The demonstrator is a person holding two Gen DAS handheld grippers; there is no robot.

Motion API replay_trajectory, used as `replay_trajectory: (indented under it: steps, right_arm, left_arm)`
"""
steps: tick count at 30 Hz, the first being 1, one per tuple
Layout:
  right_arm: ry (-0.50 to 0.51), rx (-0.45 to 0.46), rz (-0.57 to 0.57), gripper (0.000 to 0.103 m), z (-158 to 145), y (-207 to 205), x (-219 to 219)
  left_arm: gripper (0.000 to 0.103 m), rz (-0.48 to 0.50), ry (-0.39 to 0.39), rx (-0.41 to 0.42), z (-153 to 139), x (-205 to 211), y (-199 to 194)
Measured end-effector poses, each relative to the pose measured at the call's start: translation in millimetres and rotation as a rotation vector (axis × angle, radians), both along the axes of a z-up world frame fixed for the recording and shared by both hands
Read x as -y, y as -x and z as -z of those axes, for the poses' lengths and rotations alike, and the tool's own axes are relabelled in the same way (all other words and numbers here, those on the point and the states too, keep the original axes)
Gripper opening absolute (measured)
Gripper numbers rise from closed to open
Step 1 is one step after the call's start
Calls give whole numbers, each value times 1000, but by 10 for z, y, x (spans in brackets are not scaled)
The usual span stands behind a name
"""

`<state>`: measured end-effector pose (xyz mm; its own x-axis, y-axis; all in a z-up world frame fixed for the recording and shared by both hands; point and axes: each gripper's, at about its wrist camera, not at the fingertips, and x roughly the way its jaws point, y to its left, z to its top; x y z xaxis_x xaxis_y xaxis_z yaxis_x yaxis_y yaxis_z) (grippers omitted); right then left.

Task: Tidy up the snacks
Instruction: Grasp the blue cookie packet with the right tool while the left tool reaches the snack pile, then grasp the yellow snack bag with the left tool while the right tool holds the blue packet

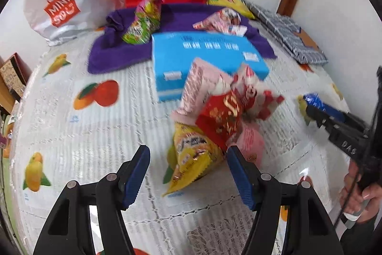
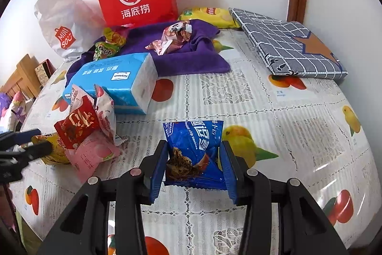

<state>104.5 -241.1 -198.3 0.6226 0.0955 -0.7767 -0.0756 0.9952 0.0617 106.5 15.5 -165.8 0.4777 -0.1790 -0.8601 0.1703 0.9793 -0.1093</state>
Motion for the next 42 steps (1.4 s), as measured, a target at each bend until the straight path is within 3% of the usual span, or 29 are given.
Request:
replay_trajectory:
  steps: [4, 7, 11, 17, 27, 32, 42]
  right_arm:
    - [12, 6, 1, 44, 16, -17, -3]
    - [17, 8, 6, 44, 27, -35, 9]
    - [14, 6, 6, 44, 30, -59, 26]
    - [19, 7, 2, 44, 39, -89, 12]
    - [32, -5, -8, 44, 104, -164, -103]
    - [44, -14, 7, 44, 193, -260, -142]
    - [74, -17, 7, 44, 377, -338, -221]
  left_arm:
    - [65, 9, 36, -33, 155, 45, -51]
    - [54, 18, 60, -53, 224, 79, -76]
    - [47, 21, 70, -60, 253, 101, -101]
    - [43, 21, 100, -65, 261, 47, -111]
    - [42, -14, 115, -58, 230, -180, -66]
    - [42, -89, 87, -20, 195, -466, -65]
    - [44, -146, 78, 36, 356, -658, -147]
